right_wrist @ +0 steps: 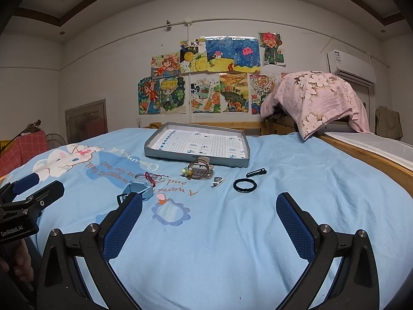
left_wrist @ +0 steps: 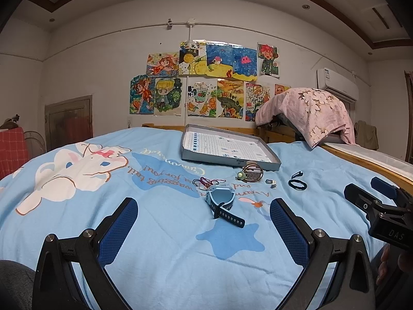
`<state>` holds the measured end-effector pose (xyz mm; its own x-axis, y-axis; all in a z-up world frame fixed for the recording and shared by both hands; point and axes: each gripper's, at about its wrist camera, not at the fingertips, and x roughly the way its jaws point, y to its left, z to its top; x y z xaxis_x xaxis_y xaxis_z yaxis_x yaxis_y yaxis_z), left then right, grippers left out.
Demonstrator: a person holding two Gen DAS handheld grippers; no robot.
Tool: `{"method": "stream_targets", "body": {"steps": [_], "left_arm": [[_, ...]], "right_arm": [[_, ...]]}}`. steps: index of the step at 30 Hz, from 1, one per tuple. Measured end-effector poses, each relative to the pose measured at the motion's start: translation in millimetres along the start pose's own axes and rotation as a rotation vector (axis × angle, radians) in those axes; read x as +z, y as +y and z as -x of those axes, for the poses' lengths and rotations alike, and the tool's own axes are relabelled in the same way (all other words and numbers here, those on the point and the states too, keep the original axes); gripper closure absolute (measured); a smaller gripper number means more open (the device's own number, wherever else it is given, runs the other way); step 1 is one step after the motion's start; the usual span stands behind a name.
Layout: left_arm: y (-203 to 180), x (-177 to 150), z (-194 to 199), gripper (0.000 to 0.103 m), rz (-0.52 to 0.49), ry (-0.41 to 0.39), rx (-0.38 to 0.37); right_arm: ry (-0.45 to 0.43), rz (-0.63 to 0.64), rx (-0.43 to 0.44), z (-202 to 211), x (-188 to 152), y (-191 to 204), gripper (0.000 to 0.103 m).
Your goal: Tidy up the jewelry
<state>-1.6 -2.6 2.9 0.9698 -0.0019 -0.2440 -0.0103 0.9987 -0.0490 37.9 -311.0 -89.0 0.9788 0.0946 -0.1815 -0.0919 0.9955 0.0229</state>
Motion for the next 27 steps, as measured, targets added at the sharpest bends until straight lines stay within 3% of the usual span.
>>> {"method": "stream_targets", "body": {"steps": [27], "left_arm": [[-4.6,-0.2,0.9,0.000,-0.007,-0.008,0.004]], "right_arm": [[0.004,0.001,0.001,-1.5,-1.9,2.0,0.001]]}}
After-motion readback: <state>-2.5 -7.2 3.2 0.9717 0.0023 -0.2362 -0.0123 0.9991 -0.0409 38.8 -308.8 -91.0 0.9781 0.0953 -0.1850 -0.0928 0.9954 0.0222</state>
